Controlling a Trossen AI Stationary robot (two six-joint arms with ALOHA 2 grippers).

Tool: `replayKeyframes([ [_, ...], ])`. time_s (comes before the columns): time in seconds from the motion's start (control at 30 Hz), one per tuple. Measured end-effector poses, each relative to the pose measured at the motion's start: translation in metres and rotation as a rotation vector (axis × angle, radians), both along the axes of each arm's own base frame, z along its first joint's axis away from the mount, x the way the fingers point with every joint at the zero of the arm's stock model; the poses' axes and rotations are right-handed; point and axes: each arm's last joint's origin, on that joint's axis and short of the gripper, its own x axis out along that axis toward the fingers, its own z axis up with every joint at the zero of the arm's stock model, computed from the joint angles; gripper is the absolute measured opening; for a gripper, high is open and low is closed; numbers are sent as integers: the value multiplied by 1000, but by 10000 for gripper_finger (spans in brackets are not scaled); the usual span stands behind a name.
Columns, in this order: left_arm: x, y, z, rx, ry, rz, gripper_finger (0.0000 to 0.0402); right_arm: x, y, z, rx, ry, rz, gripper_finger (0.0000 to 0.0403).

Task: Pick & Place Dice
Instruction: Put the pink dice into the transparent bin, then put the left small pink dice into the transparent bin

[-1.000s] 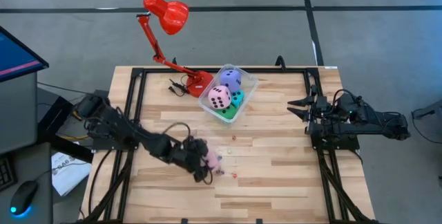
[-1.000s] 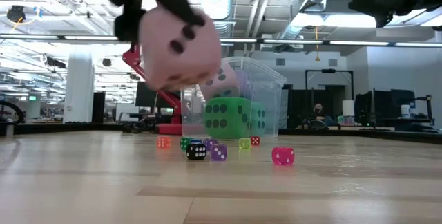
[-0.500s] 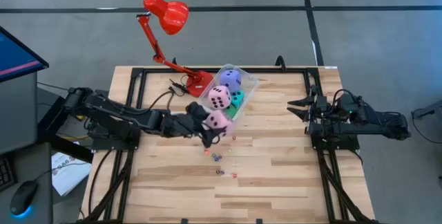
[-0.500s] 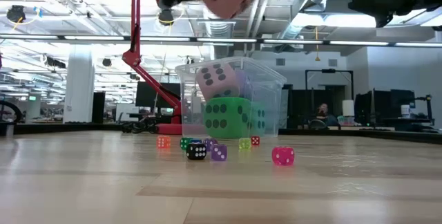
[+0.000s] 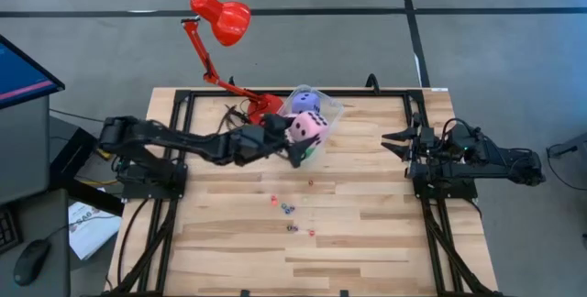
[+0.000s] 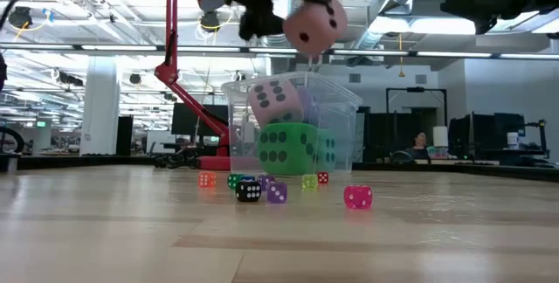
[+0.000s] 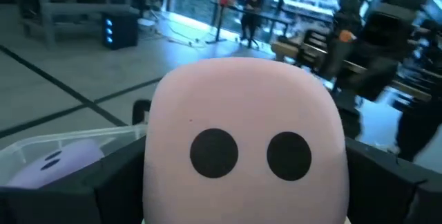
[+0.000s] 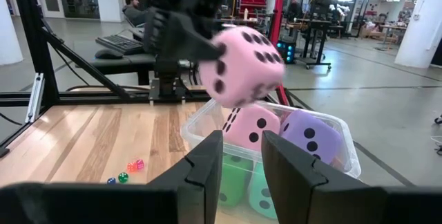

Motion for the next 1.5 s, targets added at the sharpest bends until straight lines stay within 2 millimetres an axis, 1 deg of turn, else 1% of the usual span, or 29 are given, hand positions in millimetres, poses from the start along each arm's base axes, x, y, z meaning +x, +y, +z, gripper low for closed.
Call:
replayKeyframes([
  [0.17,12,15,-17,-1,-24,7,363,0,0,0,0,0,0,98],
  [0.33,16,17,-30,-4,16,10,363,0,0,0,-17,4,0,98],
  [0.53,16,22,-32,-6,41,21,385,0,0,0,-19,5,1,98],
  [0.63,15,23,-32,-2,39,64,396,0,0,0,-19,5,1,98],
  [0.83,13,31,-32,-5,35,113,393,0,0,0,-18,5,1,98],
  [1.03,13,44,-32,-14,32,67,393,0,0,0,-18,4,1,98],
  [1.13,11,46,-27,16,31,68,393,0,0,0,-18,5,1,98],
  [1.23,7,44,-16,55,18,61,393,0,0,0,-16,5,0,98],
  [1.4,-2,32,4,86,7,29,393,0,0,0,-17,5,-1,98],
  [1.5,-8,22,10,83,47,2,393,0,0,0,-18,6,-1,98],
])
